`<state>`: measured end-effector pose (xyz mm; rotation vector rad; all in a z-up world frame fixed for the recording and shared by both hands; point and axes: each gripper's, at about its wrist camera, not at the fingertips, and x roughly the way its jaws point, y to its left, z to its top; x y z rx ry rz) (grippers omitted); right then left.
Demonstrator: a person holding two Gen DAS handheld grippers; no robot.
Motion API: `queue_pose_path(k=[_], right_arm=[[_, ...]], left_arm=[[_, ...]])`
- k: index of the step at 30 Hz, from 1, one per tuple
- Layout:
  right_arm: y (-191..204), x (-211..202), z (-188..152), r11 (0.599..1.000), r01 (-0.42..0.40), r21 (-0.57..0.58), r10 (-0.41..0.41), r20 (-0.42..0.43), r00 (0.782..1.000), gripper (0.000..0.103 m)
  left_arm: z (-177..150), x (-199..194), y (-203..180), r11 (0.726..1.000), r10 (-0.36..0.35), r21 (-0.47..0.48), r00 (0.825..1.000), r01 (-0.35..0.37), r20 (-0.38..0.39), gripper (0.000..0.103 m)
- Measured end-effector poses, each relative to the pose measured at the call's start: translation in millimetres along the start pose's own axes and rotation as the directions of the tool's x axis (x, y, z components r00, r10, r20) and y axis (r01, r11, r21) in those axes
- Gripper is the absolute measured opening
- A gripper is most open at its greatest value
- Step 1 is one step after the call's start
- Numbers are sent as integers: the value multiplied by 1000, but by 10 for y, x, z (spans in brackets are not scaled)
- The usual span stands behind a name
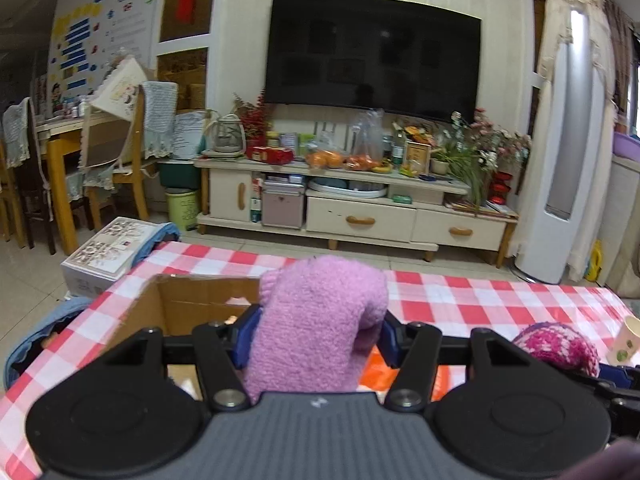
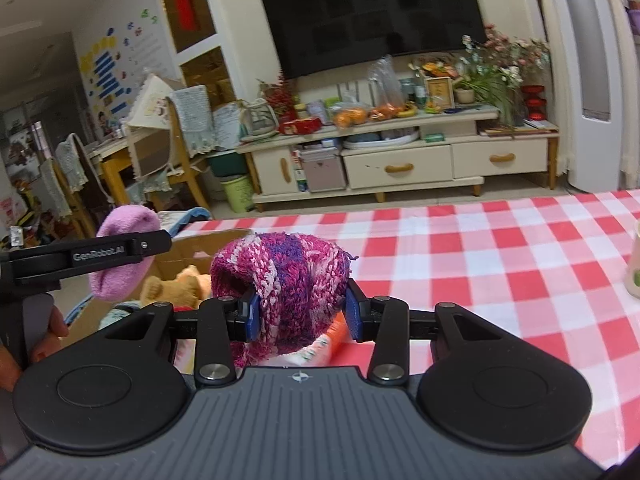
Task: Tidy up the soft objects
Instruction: 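Carry the purple knitted ball and pink sock plush over the cardboard box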
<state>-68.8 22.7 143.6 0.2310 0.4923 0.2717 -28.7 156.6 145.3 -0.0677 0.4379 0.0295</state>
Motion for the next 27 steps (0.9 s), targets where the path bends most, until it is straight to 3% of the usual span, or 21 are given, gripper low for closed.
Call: queue_pose_path(k=[14,27], right_arm=[[498,444,268,990,-112,-90,113,12,993,50],[784,968,417,968,-142,-206,145,0,989,51]], left_arm=[[87,216,431,991,88,-99,996,-90,-22,58],[129,399,715,971,140,-185,988,-149,-61,58]])
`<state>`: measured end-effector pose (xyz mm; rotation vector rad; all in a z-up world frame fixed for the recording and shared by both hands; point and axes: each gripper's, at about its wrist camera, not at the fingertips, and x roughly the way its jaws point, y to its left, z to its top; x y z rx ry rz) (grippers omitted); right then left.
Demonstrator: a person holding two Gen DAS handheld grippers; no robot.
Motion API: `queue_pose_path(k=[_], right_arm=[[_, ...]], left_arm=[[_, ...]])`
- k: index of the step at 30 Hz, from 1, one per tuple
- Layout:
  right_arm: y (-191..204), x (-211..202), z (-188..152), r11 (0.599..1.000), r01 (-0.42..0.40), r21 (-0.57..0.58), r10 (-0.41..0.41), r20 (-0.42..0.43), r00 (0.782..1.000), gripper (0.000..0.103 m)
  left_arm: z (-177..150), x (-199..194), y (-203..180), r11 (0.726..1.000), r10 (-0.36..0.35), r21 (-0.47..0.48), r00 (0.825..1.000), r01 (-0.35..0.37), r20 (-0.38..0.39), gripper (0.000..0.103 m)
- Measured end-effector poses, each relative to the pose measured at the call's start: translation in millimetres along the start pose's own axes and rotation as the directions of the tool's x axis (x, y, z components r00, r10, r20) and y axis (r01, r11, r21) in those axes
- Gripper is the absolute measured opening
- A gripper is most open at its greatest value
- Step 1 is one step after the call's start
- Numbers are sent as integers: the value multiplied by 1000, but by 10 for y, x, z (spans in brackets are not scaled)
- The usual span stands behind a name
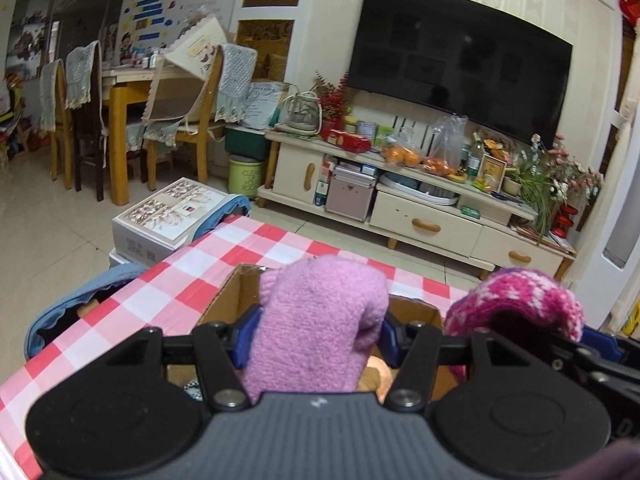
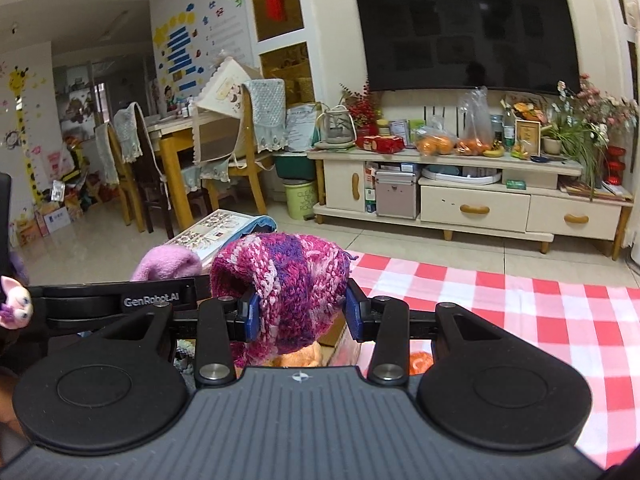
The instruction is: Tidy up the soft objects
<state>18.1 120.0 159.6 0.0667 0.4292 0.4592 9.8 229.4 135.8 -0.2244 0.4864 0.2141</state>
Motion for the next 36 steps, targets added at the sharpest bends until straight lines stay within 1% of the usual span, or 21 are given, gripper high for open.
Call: queue_pose_path(k=[5,11,13,14,15,16,18,19,20,23,27,29,32,34,36], right_arm=[[45,156,-34,999,-23,-30,22,-31,999,52],[55,247,-78,998,-65,-17,63,-66,996,55],[85,268,-80,995,-100,-14,99,-89,991,60],[98,288,-92,994,-109,-17,107,-100,989,69],[121,303,-103,995,-100,-26,97,-109,989,77],[140,314,-113,996,-87,-35,82,-120,989,81],[136,270,-120,997,-76,-25,73,-111,991,89],[115,226,-115,997,-71,-11,69,-98,993,92],[92,175,-112,998,-65,6,65,-84,994,100],[37,9,-103,999,-32,39,33,-41,999,100],[-22,-197,-94,997,28,78,-29,16,999,101],[-29,-304,-103,994,68,90,-72,38,997,101],[-14,-414,-138,987,136,91,-140,44,989,102],[-18,-470,-168,983,154,99,-158,37,987,103],[-30,-519,-196,981,154,119,-158,21,987,103]], left_arm=[[18,69,90,999,3,-47,1000,-4,-22,58],[22,148,130,998,16,-62,999,-18,-35,58],[20,168,127,998,17,-62,999,-19,-35,61],[17,180,125,998,16,-60,999,-18,-35,65],[16,190,130,998,16,-59,999,-18,-35,68],[11,194,128,998,19,-58,999,-21,-35,70],[2,190,119,999,31,-39,999,-32,-30,85],[0,180,113,999,40,-28,999,-40,-25,86],[1,170,111,999,45,-21,999,-45,-18,89],[8,129,97,999,41,-7,999,-41,-6,97],[2,74,68,999,35,7,999,-35,9,102],[-12,43,55,999,29,17,1000,-29,13,102],[-29,3,36,999,29,27,999,-30,14,102],[-44,-29,26,999,28,35,999,-29,18,102],[-65,-73,15,998,32,47,999,-33,25,102]])
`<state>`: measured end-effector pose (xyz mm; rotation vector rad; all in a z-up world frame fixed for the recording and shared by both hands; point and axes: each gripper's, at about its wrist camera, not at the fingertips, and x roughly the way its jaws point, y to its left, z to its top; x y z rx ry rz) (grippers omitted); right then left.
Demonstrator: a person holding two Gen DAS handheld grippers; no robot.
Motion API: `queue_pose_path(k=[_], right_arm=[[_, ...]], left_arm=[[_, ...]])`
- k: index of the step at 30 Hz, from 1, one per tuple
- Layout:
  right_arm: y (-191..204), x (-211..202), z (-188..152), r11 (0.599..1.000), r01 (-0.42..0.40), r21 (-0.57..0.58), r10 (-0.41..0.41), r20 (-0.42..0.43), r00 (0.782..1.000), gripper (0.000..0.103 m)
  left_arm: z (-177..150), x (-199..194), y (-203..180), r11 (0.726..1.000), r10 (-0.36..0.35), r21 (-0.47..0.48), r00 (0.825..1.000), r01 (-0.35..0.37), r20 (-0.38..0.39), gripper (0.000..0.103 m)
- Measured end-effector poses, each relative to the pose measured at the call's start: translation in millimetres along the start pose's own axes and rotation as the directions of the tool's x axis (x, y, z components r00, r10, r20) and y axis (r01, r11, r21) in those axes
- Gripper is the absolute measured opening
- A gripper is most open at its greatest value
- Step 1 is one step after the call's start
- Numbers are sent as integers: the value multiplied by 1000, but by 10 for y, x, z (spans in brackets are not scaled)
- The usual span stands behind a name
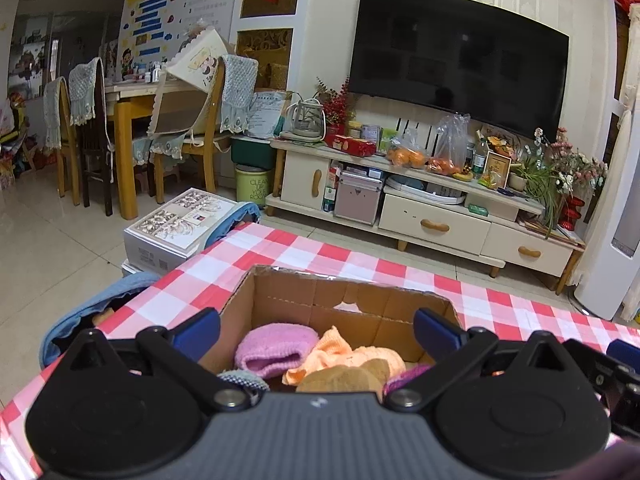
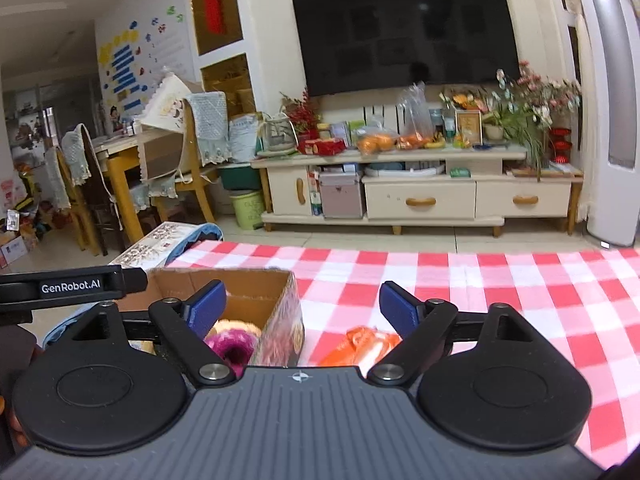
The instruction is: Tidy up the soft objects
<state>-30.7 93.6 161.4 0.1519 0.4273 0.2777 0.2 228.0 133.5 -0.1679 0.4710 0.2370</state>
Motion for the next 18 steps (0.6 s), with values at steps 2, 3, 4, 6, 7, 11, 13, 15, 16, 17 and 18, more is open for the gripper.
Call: queue_pose_path(k=[2,3,4,6,7,11,13,15,16,17,18], right_arm=[[-27,-57,-25,1000,4,24,-3,-16,1000,103],[-18,-77,-24,999,9,32,-8,-22,1000,103],[-38,-85,-30,999,14,36,-13,-26,1000,103],[-45,-121,-45,999,29,40,-27,-33,999,103],[-42,-154,-53,999,36,40,-35,-36,999,103],[-56,-221,-79,998,45,50,-43,-45,998,103],[-58,-286,-92,997,45,55,-43,-46,998,103],[-56,-382,-127,997,40,59,-37,-50,998,103],[-46,-419,-137,998,33,59,-30,-54,998,103],[-36,-454,-154,998,28,55,-25,-56,998,103],[-19,-502,-173,999,25,48,-23,-57,998,103]], left_arm=[[-32,-51,-9,1000,5,11,1000,-5,7,102],[-53,-78,-18,1000,4,18,1000,-5,11,102],[-71,-102,-26,1000,1,23,1000,-1,13,102],[-111,-148,-47,1000,-1,31,1000,1,8,102],[-133,-175,-48,999,-3,33,1000,3,5,102],[-212,-293,-73,999,-15,36,1000,15,-10,102],[-267,-371,-92,999,-6,50,1000,6,-17,102],[-323,-446,-93,998,12,59,999,-10,-31,102],[-348,-489,-86,998,16,58,999,-14,-38,102],[-365,-532,-74,998,16,54,999,-14,-42,102],[-378,-581,-65,999,15,51,999,-13,-42,102]])
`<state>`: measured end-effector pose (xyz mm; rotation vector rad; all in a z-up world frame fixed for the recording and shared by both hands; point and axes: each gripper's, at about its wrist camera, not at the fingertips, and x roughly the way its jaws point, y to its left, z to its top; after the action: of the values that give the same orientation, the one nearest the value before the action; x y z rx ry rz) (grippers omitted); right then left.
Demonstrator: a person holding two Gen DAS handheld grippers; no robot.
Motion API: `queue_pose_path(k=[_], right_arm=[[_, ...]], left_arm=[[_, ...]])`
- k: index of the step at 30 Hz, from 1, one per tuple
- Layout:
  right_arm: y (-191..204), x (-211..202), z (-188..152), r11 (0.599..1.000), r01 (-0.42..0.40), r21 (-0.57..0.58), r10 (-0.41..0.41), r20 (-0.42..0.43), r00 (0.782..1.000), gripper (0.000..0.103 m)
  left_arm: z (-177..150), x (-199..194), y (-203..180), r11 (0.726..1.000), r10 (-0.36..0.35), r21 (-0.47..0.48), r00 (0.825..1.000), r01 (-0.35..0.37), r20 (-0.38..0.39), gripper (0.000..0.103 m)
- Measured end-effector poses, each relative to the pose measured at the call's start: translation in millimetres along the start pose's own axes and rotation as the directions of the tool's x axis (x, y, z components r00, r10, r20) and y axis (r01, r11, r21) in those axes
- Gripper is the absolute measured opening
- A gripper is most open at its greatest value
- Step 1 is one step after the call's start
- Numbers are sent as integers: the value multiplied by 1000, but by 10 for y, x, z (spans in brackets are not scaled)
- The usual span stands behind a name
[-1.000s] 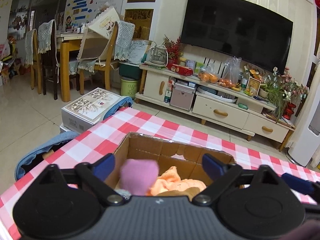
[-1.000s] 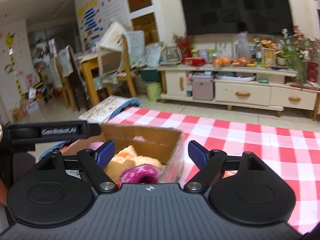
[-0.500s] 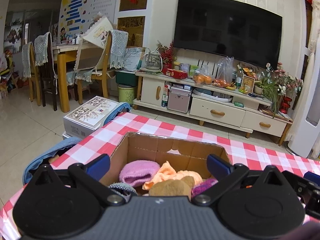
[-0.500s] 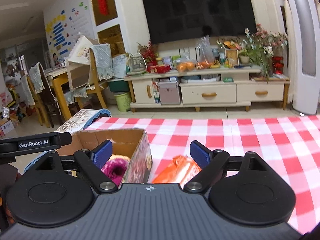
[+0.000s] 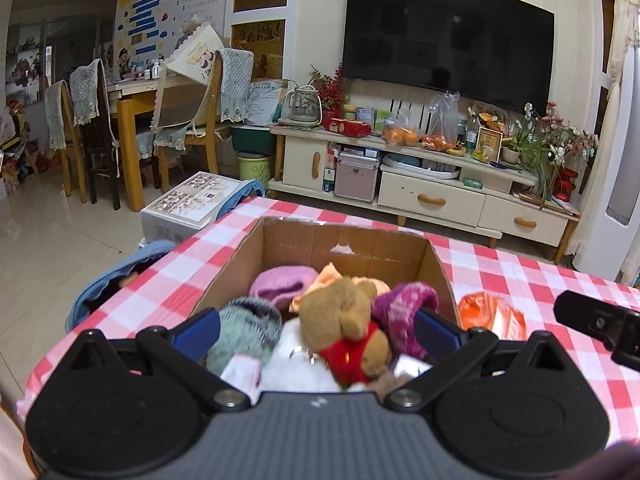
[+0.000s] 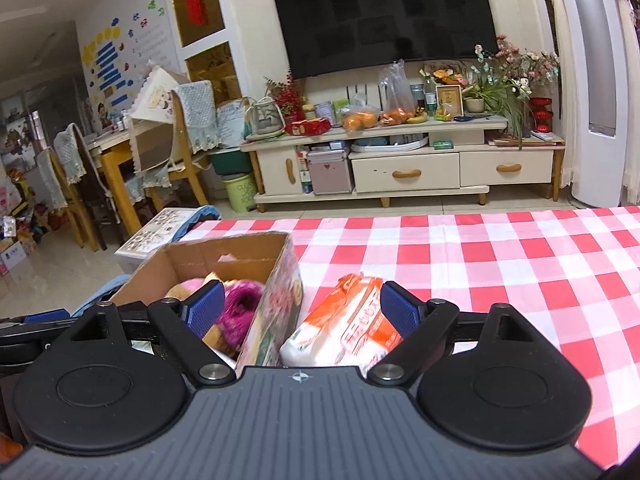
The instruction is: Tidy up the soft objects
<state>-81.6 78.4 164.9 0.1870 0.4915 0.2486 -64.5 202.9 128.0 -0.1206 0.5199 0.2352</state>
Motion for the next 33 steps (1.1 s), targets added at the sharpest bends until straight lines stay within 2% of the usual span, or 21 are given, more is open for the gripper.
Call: queue_pose_path(k=[16,33], right_arm=[[80,-549,-81,998,-12,-69,13,17,1000,103],[139,-726,-165,994,-50,-95,54,35,998,103]], left_arm=[[-175,-608,-10,999,31,31,999,-32,20,102],[-224,-1033,55,999,38,33,997,-41,68,102]])
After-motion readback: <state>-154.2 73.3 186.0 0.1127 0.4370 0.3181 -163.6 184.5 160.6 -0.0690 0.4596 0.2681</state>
